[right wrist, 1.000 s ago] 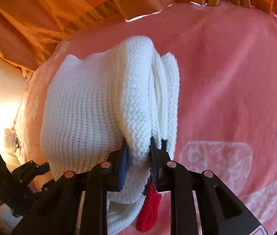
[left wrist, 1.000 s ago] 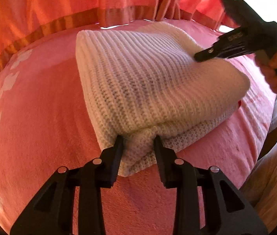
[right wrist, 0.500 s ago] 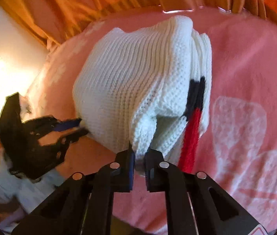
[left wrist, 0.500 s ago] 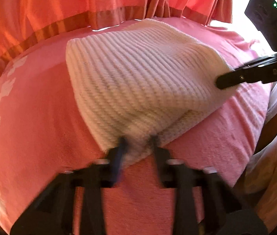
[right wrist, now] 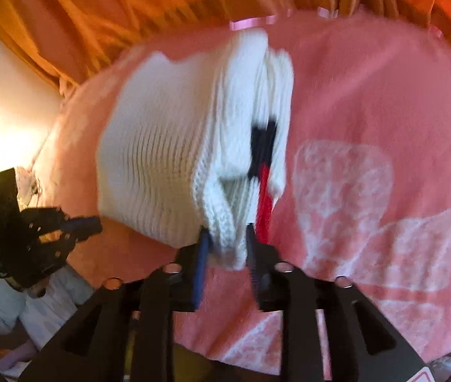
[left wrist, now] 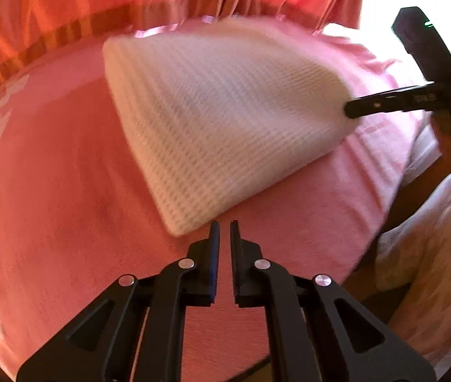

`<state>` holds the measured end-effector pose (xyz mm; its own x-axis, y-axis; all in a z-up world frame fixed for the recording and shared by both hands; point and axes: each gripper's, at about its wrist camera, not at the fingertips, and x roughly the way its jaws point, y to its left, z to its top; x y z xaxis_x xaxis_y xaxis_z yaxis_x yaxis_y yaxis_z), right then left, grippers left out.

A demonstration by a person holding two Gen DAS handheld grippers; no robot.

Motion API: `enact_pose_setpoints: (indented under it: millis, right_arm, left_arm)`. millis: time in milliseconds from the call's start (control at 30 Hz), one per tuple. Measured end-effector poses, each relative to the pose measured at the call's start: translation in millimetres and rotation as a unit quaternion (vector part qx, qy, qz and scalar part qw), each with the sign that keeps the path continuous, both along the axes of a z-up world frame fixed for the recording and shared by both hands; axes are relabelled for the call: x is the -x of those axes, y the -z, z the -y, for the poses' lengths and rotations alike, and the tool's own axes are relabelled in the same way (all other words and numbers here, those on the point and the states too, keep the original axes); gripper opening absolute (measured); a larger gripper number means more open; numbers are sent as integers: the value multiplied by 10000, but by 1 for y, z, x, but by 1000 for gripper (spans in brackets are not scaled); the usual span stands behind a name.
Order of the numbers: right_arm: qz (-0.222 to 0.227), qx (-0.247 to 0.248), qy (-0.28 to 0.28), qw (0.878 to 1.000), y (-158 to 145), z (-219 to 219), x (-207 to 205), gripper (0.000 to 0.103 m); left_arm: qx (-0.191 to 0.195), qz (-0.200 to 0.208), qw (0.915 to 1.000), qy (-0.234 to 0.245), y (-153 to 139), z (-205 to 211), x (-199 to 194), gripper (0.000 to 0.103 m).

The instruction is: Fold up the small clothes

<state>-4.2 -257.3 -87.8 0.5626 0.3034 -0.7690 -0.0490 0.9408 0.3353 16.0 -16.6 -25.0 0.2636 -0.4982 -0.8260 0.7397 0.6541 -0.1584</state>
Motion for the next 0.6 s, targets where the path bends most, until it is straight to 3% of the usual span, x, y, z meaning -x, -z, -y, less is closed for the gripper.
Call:
enact_pose_setpoints:
  millis: [100,167,200,233,367,467,600]
  right_arm:
    - [562,-100,259,9980,-30,12,10,32]
    - [799,-8,328,9963,-49,10,2,32]
    - [877,64,273,9958,-60,5,-9,32]
    - [916,145,228,9954,-67,-2,-21,32]
    - [916,582,98,9940,-81,-28,-69,32]
    - [783,1013,260,9914,-73,-33,-101,32]
    - [251,1003,610,9928,-39,-18,-126,38]
  left_arm:
    - [578,19,9983,18,-32,-4,1,14]
    - [725,194,9970,-195,-51,-2,-10,39]
    - [710,307,9964,-348,-58,2,-19,57]
    - [724,405,9953,-495,-63,6,-28,64]
    - [564,820,9904,-963,-69,29,-71,64]
    - [174,1124,9848,-1312,-53,41,-100,64]
    - [6,841,9822,-1680,-19,40,-123,64]
